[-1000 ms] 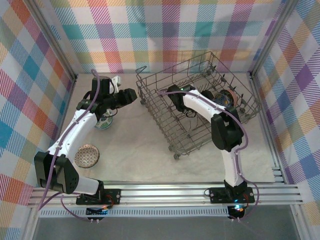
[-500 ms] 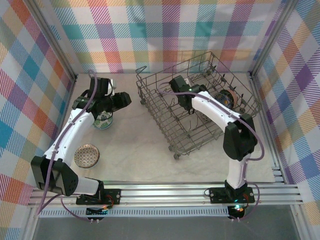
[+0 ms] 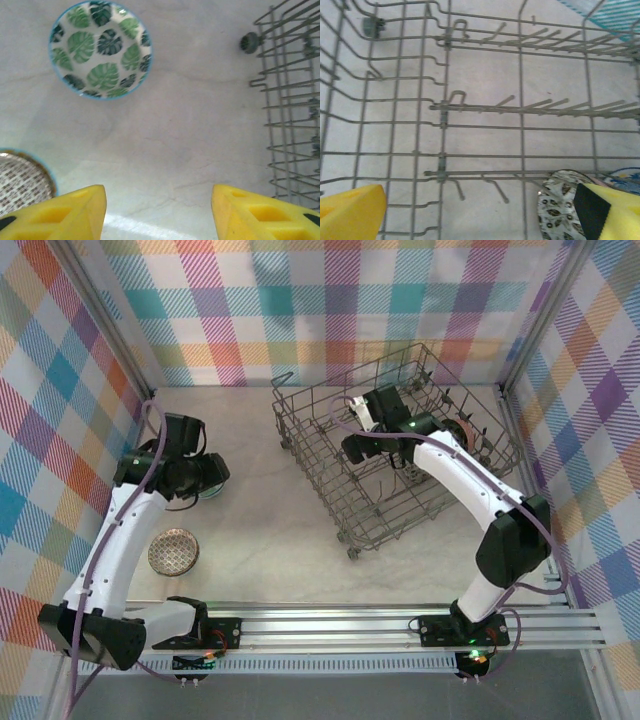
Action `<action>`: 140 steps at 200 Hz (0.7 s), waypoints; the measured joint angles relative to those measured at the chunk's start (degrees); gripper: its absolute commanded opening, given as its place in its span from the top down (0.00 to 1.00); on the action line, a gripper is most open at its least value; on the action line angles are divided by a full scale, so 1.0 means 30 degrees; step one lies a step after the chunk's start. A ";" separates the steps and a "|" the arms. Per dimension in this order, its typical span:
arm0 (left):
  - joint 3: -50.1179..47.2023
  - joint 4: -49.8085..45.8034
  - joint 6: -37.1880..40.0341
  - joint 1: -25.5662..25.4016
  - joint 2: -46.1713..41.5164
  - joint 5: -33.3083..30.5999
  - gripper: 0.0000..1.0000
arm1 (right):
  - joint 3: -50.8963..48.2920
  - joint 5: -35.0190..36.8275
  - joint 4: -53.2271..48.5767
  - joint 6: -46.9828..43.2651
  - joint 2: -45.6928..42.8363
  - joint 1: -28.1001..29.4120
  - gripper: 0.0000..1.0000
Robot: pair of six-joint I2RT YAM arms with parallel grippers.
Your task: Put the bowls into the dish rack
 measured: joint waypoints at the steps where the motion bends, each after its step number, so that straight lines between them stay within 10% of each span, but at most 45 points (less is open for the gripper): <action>1: -0.0044 -0.0022 -0.0007 0.0015 -0.0007 -0.0007 0.41 | -0.0015 -0.0102 0.0000 0.0007 -0.0022 -0.0022 0.02; 85: -0.2980 0.1399 -0.0131 0.2193 0.2608 0.0678 0.40 | -0.0430 -0.4779 0.0058 0.0073 -0.0736 -0.1202 0.00; 140: 0.0663 0.2076 0.3636 0.2215 0.7482 0.0831 0.46 | 0.0219 -0.4743 0.0007 0.0248 0.0415 -0.1202 0.00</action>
